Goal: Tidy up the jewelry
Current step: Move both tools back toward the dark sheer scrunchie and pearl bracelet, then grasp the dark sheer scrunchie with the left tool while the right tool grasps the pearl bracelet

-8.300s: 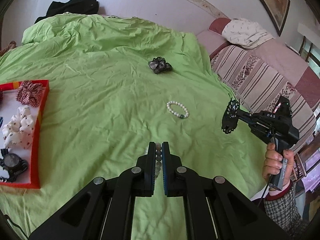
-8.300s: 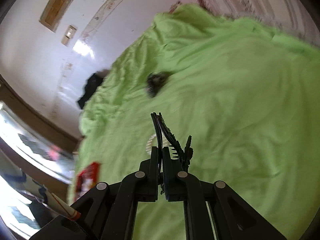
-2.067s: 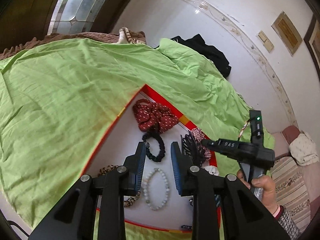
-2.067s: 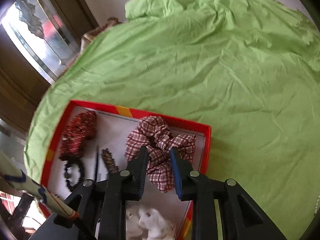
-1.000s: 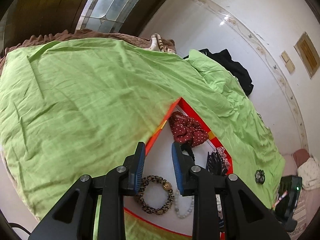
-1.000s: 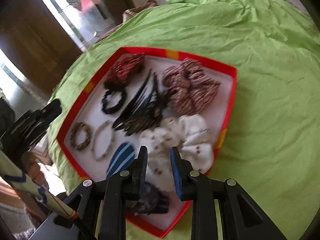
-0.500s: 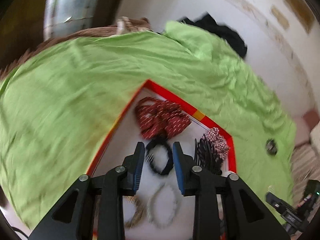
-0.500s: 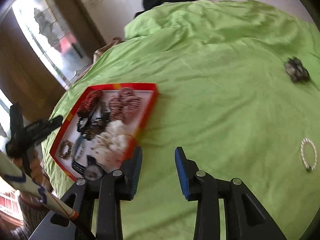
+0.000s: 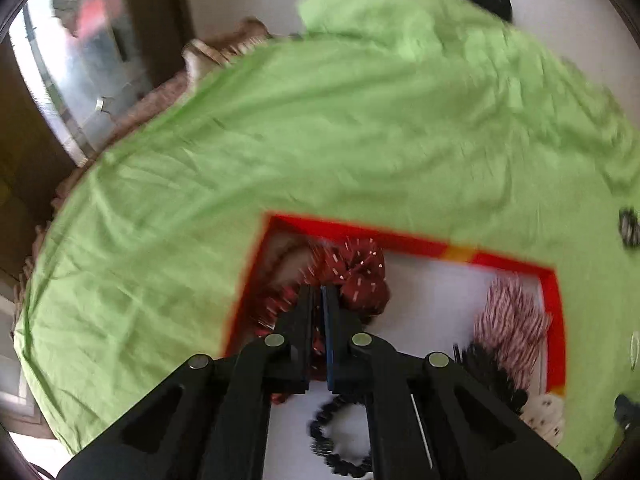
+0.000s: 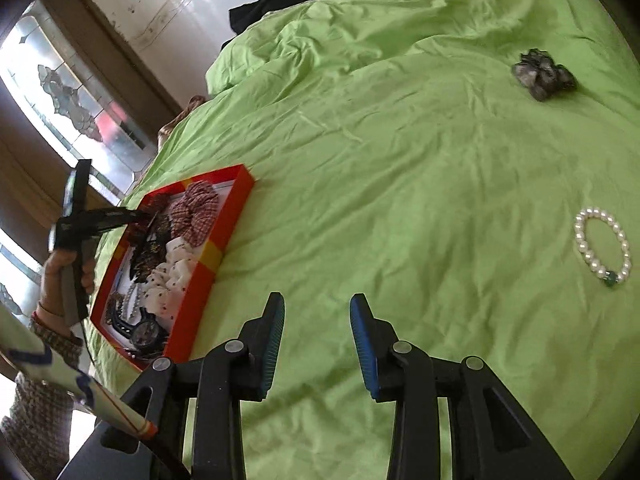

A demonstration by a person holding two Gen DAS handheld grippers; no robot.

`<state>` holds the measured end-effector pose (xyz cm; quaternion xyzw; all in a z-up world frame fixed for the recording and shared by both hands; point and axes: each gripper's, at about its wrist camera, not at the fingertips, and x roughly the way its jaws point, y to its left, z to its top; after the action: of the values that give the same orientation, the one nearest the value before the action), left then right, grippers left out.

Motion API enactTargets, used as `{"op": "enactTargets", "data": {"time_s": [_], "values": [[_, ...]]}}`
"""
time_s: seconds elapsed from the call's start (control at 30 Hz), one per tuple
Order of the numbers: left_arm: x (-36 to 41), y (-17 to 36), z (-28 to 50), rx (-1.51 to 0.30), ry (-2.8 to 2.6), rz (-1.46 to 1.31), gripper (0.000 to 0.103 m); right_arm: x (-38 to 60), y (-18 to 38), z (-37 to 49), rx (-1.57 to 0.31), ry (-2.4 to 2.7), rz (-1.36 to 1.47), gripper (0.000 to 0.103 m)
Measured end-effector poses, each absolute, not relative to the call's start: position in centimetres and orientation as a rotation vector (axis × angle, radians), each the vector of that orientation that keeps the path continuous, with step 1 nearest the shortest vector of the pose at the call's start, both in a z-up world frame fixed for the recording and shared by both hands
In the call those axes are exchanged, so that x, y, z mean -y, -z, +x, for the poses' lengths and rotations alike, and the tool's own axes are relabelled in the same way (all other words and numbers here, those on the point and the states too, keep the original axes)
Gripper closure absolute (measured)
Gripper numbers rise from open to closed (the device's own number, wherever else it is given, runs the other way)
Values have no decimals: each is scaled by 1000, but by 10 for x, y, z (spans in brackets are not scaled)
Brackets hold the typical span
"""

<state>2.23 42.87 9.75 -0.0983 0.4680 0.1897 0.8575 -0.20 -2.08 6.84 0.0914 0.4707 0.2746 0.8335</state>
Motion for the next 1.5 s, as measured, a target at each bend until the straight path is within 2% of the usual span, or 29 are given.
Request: {"op": "enactTargets", "data": {"time_s": [0.3, 0.37, 0.43, 0.5, 0.8, 1.0, 1.3, 1.5], "values": [[-404, -149, -20, -838, -342, -162, 98, 79, -78, -9, -952, -497, 278, 66], [-391, -152, -30, -824, -328, -156, 94, 102, -87, -14, -923, -450, 300, 62], [-378, -154, -42, -808, -295, -169, 82, 134, -93, -21, -895, -381, 320, 56], [-367, -154, -51, -795, -288, -184, 76, 163, -95, -28, -882, -310, 329, 56], [-312, -154, -85, -792, -162, -234, 75, 252, -82, -42, -895, -88, 394, 56], [-254, -153, -93, -773, -76, -181, 61, 261, -78, -44, -886, -75, 420, 56], [-169, -158, -58, -835, 66, -79, 60, 261, -74, -16, -917, -145, 439, 56], [-91, -181, 33, -873, 143, 4, 60, 239, -69, 26, -944, -221, 370, 56]]}}
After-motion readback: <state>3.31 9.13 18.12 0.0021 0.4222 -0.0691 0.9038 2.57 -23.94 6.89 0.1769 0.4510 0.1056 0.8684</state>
